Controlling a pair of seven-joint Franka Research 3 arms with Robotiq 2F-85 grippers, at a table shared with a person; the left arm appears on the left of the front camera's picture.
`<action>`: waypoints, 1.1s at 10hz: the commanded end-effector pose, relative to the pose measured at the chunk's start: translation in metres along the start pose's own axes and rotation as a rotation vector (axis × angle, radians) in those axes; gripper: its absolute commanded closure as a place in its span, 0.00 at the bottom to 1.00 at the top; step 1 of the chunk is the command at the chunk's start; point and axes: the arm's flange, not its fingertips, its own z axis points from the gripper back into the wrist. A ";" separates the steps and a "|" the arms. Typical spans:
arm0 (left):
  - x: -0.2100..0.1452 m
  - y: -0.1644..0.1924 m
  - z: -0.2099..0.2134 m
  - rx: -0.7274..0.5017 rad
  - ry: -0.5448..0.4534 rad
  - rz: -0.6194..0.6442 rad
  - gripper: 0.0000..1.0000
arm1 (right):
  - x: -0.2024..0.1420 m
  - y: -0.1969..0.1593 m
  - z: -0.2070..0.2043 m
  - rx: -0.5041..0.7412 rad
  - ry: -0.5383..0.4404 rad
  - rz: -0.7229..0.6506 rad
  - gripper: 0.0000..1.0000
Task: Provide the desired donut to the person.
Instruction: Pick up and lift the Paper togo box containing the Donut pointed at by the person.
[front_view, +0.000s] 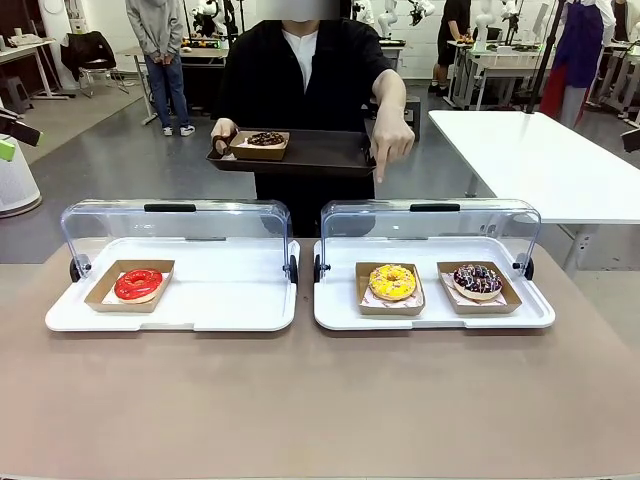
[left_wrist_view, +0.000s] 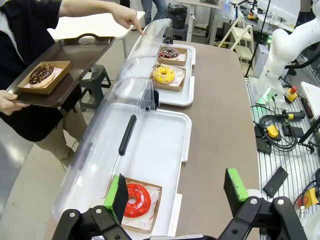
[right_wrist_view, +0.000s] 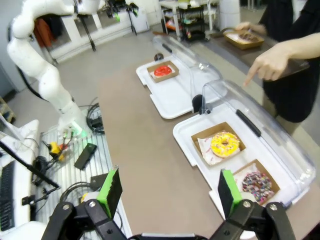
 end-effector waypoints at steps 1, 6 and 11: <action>0.000 -0.002 0.000 0.001 -0.001 0.011 0.00 | 0.029 0.002 -0.013 0.038 0.123 0.066 0.00; 0.000 -0.002 0.000 0.001 -0.001 0.011 0.00 | 0.103 0.018 -0.118 0.056 0.610 0.176 0.00; 0.000 -0.002 0.000 0.001 -0.001 0.011 0.00 | 0.085 0.030 -0.228 0.001 0.733 0.329 0.00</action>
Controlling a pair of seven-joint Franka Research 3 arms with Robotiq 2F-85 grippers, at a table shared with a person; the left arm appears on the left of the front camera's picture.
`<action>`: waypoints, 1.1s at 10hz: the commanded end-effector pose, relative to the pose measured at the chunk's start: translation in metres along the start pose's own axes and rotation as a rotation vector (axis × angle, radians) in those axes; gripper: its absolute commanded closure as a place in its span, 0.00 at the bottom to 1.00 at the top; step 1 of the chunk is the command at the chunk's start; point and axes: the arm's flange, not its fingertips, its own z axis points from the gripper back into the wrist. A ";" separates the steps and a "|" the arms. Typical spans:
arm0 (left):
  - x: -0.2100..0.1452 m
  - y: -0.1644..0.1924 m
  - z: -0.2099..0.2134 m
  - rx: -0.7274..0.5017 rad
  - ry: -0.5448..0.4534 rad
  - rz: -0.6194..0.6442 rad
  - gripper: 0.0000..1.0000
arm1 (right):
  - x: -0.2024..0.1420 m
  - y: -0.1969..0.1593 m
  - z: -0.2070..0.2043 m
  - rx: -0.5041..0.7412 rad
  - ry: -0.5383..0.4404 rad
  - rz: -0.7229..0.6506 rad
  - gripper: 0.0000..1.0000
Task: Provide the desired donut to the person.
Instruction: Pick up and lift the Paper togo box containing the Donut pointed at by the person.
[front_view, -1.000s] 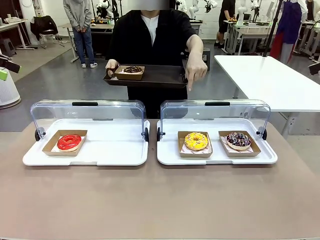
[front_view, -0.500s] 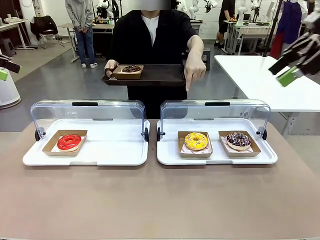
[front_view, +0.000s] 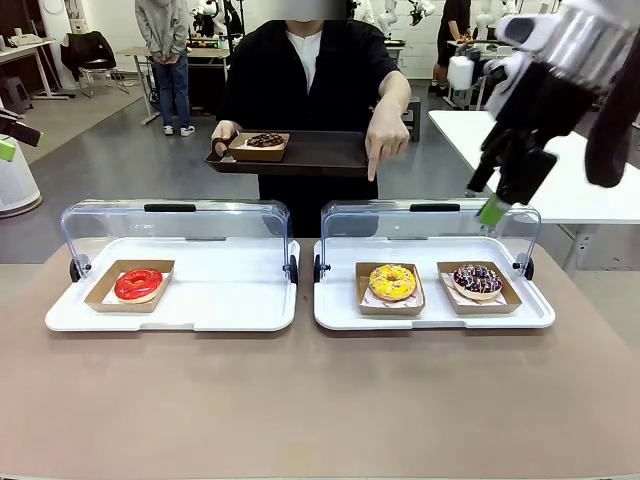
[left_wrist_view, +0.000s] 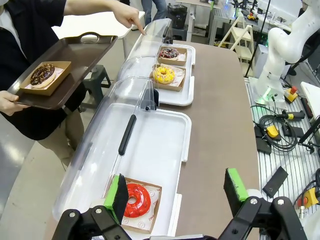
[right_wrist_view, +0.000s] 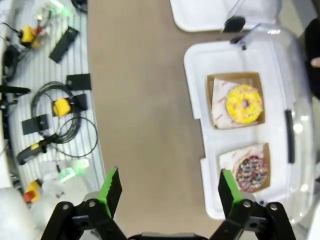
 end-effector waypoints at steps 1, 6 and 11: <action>0.000 -0.002 0.001 0.001 -0.002 0.010 0.00 | -0.001 -0.003 -0.038 -0.059 -0.018 0.021 0.00; 0.000 -0.002 0.001 0.001 -0.002 0.010 0.00 | -0.007 -0.015 -0.126 -0.086 0.041 0.069 0.00; 0.000 -0.002 0.001 0.001 -0.002 0.010 0.00 | -0.010 -0.016 -0.136 -0.052 0.032 0.036 0.00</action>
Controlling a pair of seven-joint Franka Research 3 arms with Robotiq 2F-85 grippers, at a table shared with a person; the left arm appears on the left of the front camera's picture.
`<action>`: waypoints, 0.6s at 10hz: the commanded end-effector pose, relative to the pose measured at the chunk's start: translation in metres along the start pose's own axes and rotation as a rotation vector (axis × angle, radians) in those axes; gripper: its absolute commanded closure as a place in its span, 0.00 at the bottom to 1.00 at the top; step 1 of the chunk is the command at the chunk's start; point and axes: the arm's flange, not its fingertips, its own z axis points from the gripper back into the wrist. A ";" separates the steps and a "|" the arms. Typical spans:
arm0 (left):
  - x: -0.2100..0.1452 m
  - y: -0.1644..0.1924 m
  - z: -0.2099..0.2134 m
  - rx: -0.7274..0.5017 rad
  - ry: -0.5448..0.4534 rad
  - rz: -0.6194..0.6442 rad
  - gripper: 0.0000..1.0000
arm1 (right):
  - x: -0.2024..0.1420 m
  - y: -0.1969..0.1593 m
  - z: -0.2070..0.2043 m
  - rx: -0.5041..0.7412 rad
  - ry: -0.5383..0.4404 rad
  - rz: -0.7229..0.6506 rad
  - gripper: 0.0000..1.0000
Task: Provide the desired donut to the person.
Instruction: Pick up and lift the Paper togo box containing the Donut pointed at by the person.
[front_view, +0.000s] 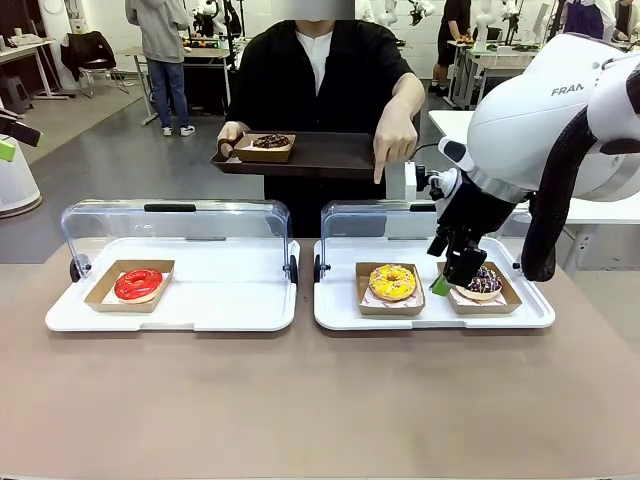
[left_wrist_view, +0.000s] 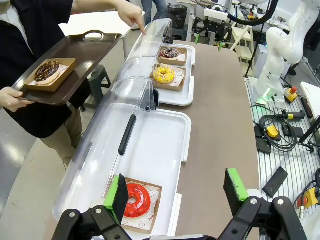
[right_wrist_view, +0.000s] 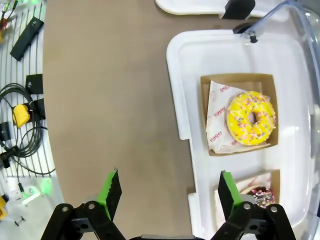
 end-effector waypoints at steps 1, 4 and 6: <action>0.000 -0.002 0.001 0.001 -0.001 0.010 0.00 | 0.006 0.003 -0.002 -0.003 0.011 0.008 0.00; 0.000 -0.002 0.001 0.001 -0.001 0.010 0.00 | 0.006 0.003 -0.002 -0.003 0.011 0.008 0.00; 0.000 -0.002 0.001 0.001 -0.001 0.010 0.00 | 0.006 0.003 -0.002 -0.003 0.011 0.008 0.00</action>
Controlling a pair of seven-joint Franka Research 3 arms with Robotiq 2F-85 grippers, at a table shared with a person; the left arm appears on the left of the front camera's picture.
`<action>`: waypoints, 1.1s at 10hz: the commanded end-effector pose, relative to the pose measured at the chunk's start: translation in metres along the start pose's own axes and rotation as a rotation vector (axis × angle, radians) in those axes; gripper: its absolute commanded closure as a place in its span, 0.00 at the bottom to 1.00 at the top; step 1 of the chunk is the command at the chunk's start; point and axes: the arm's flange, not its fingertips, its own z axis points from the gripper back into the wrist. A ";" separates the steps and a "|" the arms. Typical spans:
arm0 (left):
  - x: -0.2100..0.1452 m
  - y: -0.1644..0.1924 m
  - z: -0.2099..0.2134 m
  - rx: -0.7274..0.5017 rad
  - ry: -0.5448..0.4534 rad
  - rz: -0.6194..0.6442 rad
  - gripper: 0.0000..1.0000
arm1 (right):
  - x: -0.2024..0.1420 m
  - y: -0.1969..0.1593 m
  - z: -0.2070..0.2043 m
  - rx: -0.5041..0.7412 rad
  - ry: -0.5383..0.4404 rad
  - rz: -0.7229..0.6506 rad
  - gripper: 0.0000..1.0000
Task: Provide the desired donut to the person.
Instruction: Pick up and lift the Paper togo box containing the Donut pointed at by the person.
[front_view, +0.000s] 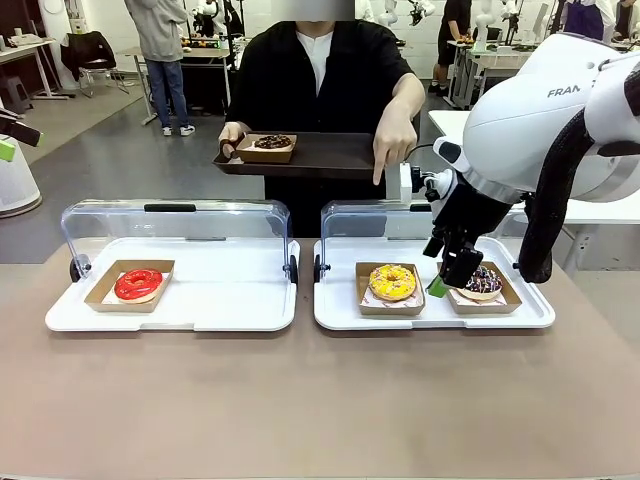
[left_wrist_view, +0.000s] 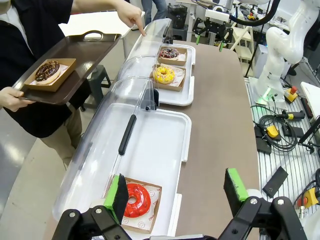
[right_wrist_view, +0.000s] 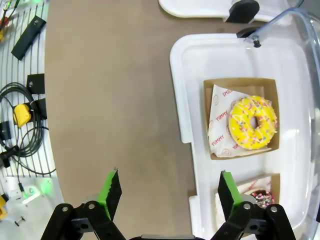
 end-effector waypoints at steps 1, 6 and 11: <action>0.000 -0.002 0.001 0.001 -0.001 0.010 0.00 | 0.000 0.000 0.000 0.000 0.000 0.000 0.00; 0.000 -0.002 0.001 0.001 -0.001 0.010 0.00 | 0.058 -0.059 -0.058 0.126 0.099 0.068 0.00; 0.000 -0.002 0.001 0.001 -0.001 0.010 0.00 | 0.055 -0.080 -0.093 0.108 0.159 0.037 0.00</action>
